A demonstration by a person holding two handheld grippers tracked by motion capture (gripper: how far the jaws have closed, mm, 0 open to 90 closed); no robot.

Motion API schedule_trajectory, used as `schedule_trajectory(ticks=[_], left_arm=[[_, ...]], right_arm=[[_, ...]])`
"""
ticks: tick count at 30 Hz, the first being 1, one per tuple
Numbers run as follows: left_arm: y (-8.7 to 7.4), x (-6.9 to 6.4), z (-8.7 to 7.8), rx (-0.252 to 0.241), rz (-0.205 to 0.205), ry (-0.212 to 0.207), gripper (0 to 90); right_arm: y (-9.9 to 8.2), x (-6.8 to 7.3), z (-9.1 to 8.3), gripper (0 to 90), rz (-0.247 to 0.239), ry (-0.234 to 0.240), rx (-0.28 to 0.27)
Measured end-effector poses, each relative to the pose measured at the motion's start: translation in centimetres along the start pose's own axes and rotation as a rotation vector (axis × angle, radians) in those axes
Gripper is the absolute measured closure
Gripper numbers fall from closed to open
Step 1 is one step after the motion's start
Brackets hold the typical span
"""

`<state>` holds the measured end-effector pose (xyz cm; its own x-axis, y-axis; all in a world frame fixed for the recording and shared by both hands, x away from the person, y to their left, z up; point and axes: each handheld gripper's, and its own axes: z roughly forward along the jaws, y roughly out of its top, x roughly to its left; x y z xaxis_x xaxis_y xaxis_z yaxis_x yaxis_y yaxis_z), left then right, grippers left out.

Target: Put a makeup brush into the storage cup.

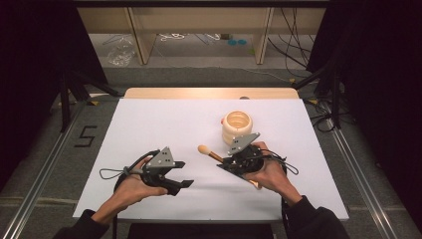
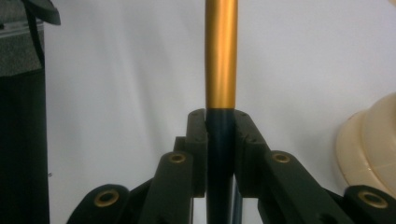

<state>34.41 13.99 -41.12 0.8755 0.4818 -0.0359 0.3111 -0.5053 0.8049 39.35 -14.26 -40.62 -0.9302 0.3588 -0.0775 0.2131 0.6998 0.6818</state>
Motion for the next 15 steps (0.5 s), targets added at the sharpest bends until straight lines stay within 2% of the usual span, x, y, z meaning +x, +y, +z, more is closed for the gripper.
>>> schedule_trajectory(ticks=[7,9,10,14,15], left_arm=[[-2.0,0.4,0.2,0.013,-0.025,0.016,33.5],[-2.7,0.5,0.2,0.028,-0.02,0.035,32.8],[-3.2,0.6,0.2,0.027,-0.036,0.039,32.5],[-4.1,0.8,-0.1,0.021,-0.049,0.051,32.3],[-4.3,0.7,0.0,0.004,-0.071,0.061,32.1]], right_arm=[[-0.3,-0.9,-0.4,79.4,0.036,-0.029,-0.048],[-0.3,-1.1,-0.6,79.4,0.04,-0.026,-0.049],[-0.3,-1.2,-0.5,79.4,0.043,-0.04,-0.062],[-0.4,-1.6,-0.8,79.4,0.062,-0.038,-0.085],[-0.4,-1.7,-0.8,79.4,0.068,-0.04,-0.088]])
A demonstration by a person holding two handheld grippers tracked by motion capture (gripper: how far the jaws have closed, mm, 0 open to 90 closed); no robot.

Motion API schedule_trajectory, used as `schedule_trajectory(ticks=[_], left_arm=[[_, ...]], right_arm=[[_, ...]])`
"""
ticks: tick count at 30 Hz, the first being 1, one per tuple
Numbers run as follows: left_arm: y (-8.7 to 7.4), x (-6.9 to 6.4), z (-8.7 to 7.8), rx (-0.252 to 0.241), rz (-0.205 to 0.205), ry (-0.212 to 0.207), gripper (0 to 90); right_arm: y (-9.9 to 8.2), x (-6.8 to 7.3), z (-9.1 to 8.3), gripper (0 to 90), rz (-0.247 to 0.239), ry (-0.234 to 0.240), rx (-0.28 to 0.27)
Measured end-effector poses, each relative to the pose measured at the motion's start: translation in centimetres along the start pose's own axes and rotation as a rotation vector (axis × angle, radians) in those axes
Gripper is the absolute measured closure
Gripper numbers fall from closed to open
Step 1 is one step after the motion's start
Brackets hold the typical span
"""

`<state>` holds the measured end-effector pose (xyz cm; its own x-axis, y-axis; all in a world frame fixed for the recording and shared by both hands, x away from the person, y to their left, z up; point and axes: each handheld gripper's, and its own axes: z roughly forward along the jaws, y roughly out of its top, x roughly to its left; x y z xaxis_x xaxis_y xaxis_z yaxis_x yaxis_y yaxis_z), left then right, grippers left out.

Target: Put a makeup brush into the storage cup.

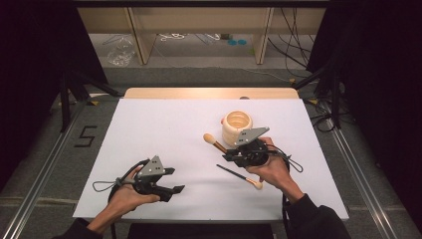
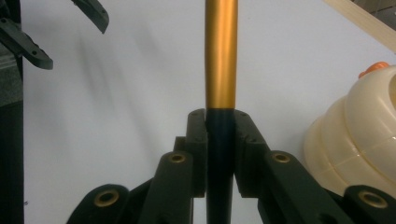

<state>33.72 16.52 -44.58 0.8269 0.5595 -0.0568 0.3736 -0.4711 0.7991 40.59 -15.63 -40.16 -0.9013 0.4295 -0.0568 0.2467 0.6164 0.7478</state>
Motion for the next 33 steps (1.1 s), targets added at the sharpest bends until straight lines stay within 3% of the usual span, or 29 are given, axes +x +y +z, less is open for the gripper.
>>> schedule_trajectory(ticks=[1,2,3,6,13,14,19,20,21,22,23,25,28,30,33], left_arm=[[-0.1,0.2,-0.2,0.01,0.026,0.0,32.0],[-0.2,0.0,-0.1,-0.011,-0.014,0.001,32.0],[-0.2,0.3,-0.2,-0.004,0.01,0.002,32.0],[-0.4,0.1,-0.2,-0.009,-0.018,0.013,32.0],[-0.5,0.3,-0.2,-0.003,-0.001,0.024,31.6],[-0.5,0.2,-0.2,-0.018,-0.029,0.024,31.6],[-0.4,0.4,-0.3,-0.04,-0.037,0.034,31.7],[-0.3,0.5,-0.3,-0.041,-0.02,0.036,31.7],[-0.3,0.5,-0.3,-0.06,-0.053,0.034,31.7],[-0.2,0.6,-0.4,-0.052,-0.035,0.041,31.8],[-0.1,0.5,-0.4,-0.065,-0.063,0.047,31.7],[0.1,0.5,-0.5,-0.082,-0.077,0.048,31.8],[0.6,0.7,-0.6,-0.091,-0.062,0.047,31.8],[0.9,0.6,-0.5,-0.111,-0.093,0.046,31.8],[1.4,0.5,-0.3,-0.134,-0.104,0.044,31.8]], right_arm=[[0.0,-0.1,0.0,79.4,0.004,0.002,-0.004],[0.0,-0.2,-0.1,79.4,0.01,-0.007,-0.014],[0.0,-0.3,-0.1,79.4,0.012,-0.008,-0.016],[-0.1,-0.5,-0.2,79.4,0.017,-0.014,-0.034],[-0.2,-1.1,-0.5,79.4,0.042,-0.032,-0.073],[-0.2,-1.1,-0.6,79.4,0.054,-0.024,-0.065],[-0.2,-1.4,-0.7,79.4,0.057,-0.03,-0.082],[-0.2,-1.4,-0.6,79.4,0.053,-0.033,-0.094],[-0.2,-1.4,-0.7,79.4,0.054,-0.029,-0.094],[-0.2,-1.3,-0.6,79.4,0.056,-0.029,-0.095],[-0.2,-1.4,-0.7,79.4,0.056,-0.029,-0.101],[-0.2,-1.3,-0.6,79.4,0.062,-0.029,-0.12],[-0.1,-1.2,-0.6,79.4,0.067,-0.011,-0.117],[-0.1,-1.1,-0.4,79.4,0.062,-0.012,-0.139],[0.0,-0.9,-0.3,79.4,0.071,0.006,-0.138]])
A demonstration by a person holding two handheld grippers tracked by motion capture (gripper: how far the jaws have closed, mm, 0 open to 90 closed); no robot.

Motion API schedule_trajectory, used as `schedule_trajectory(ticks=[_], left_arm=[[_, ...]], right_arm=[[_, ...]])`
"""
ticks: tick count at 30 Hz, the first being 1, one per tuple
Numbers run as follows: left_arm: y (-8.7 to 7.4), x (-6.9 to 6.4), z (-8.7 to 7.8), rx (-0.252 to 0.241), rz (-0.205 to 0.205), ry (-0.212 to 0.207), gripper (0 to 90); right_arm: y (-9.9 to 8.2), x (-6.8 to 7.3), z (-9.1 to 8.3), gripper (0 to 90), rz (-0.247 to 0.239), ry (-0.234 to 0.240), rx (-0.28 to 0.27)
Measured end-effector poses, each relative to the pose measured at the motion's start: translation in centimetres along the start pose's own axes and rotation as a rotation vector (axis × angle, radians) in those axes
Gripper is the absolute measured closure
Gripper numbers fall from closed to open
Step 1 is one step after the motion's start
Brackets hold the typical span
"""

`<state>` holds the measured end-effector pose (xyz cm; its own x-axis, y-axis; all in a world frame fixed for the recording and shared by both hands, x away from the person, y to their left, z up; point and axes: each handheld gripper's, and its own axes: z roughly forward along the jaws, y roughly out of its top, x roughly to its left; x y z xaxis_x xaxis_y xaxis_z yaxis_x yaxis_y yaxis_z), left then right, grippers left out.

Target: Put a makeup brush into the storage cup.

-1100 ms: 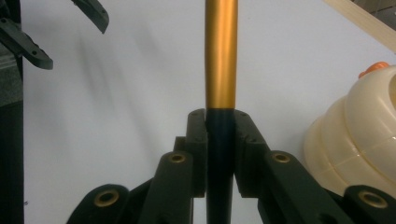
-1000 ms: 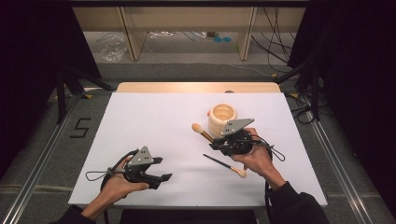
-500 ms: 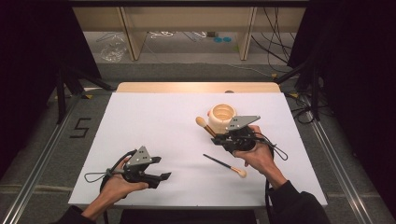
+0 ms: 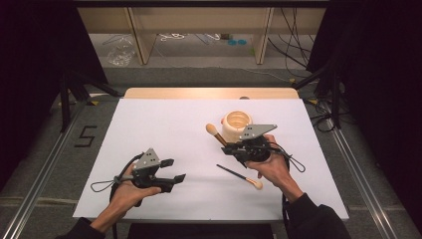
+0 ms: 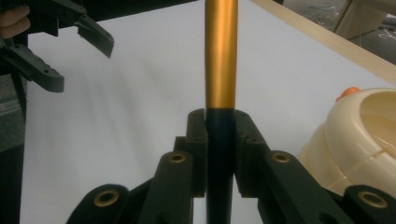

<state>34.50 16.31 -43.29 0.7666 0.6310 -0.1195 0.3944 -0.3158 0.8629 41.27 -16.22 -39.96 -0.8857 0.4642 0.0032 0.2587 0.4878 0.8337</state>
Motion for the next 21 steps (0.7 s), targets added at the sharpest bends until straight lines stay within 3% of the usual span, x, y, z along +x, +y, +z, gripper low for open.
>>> schedule_trajectory(ticks=[13,21], left_arm=[[3.0,-0.9,1.8,-0.061,0.013,-0.05,32.8],[4.4,-1.0,2.8,-0.093,-0.009,-0.085,36.8]], right_arm=[[0.0,1.1,1.0,79.4,-0.023,0.014,-0.039],[-0.3,1.8,1.6,79.4,-0.029,0.045,-0.03]])
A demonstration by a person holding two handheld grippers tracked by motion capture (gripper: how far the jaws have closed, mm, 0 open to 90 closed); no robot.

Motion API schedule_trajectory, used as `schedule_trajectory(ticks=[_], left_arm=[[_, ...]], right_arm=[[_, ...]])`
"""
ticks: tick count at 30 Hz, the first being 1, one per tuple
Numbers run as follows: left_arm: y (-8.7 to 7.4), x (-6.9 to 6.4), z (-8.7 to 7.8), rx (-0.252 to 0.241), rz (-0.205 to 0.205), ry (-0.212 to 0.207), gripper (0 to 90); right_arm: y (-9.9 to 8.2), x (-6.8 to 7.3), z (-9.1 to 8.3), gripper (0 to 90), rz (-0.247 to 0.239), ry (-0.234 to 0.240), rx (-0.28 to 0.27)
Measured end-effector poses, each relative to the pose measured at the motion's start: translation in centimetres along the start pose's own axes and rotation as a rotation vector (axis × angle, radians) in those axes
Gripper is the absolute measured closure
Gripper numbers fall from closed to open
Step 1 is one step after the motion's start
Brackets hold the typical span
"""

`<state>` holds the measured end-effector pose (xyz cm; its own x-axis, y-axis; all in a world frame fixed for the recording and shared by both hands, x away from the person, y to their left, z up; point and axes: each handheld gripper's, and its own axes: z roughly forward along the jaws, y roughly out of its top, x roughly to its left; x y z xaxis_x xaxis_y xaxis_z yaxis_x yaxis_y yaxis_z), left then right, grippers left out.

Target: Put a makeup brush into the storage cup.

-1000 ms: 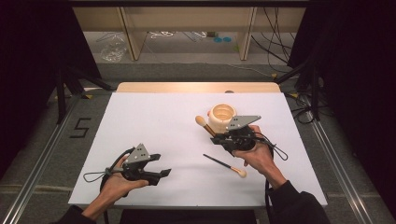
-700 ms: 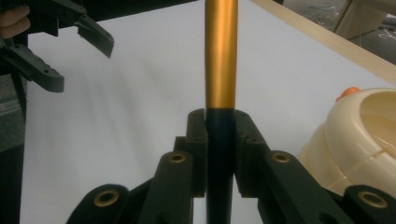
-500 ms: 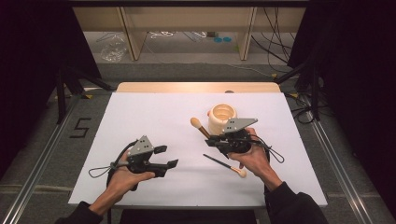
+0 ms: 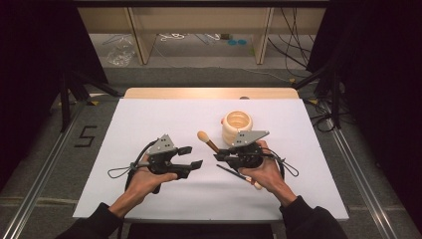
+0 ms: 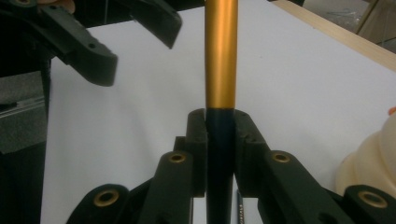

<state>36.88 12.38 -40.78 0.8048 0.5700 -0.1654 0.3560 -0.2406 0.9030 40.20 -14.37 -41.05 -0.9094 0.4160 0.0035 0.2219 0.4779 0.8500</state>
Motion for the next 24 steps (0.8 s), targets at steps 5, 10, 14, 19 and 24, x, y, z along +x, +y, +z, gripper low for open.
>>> schedule_trajectory(ticks=[5,10,14,19,24], left_arm=[[0.5,-0.2,0.5,-0.004,-0.001,-0.027,40.3],[0.8,-0.2,0.7,-0.014,0.011,-0.042,48.7],[1.0,-0.2,0.8,-0.02,0.002,-0.064,52.2],[1.2,-0.2,1.1,-0.022,0.01,-0.077,56.8],[1.2,-0.2,1.3,-0.025,0.007,-0.093,62.5]], right_arm=[[0.1,0.5,0.3,79.4,-0.014,0.016,-0.003],[0.1,0.8,0.5,79.4,-0.013,0.026,-0.003],[0.1,1.0,0.6,79.4,-0.012,0.041,0.007],[0.2,1.1,0.7,79.4,-0.022,0.044,-0.005],[0.2,1.3,0.9,79.4,-0.025,0.055,-0.005]])
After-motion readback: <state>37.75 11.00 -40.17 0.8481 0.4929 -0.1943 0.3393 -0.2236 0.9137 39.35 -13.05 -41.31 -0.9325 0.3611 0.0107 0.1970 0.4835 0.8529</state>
